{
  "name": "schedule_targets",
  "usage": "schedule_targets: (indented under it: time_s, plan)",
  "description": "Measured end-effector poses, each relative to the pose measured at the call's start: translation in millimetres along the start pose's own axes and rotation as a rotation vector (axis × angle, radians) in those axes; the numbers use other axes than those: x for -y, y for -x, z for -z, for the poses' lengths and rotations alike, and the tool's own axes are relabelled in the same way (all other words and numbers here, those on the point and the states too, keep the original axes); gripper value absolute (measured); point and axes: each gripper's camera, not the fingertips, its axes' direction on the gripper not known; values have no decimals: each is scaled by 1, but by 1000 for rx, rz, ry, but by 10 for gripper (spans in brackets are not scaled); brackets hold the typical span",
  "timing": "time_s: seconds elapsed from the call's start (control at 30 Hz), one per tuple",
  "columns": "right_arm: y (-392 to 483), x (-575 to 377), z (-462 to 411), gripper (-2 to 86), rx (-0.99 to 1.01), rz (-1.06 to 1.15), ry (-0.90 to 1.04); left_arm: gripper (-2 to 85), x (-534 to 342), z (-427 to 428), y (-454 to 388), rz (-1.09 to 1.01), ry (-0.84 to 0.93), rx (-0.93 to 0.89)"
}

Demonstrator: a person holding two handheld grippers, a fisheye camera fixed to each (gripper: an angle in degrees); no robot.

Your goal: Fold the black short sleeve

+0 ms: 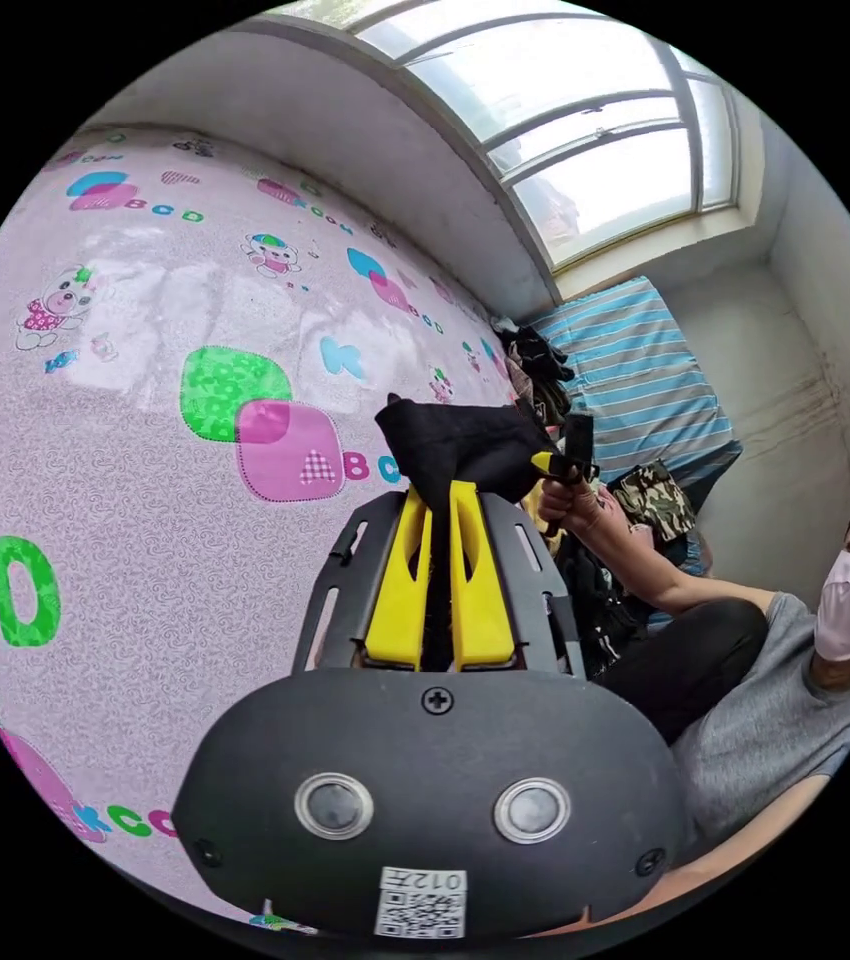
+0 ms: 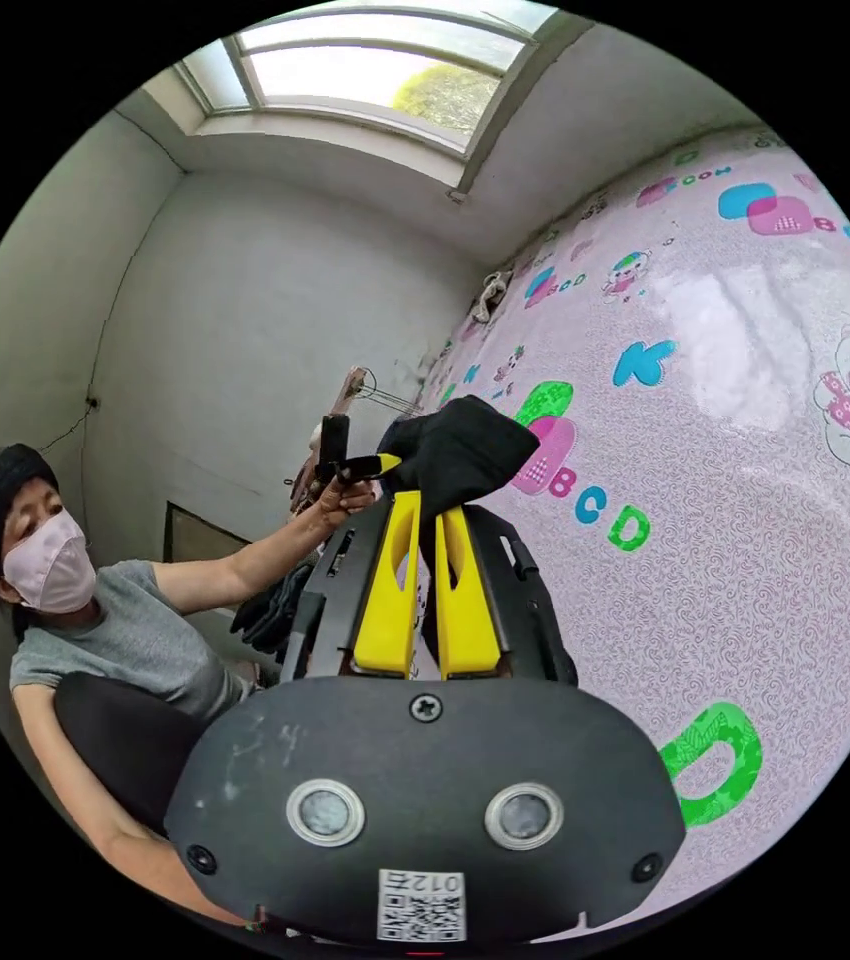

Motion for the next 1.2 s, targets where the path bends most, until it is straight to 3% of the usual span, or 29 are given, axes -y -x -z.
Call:
schedule_targets:
  time_s: [0.2, 0.57, 0.9, 1.2]
  plan:
    - [-15, -50, -42, 0, 23, 227, -21, 53, -89, 111, -152, -137, -187, 158]
    - [-32, -69, -182, 0, 200, 687, 195, 56, -286, 330, -435, -208, -521, 537]
    - [-98, -136, -315, 0, 473, 799, 401, 54, -472, 474, -684, -51, -676, 887]
    - [-240, -203, -401, -1, 701, 777, 518, 47, -582, 511, -844, 86, -703, 1141]
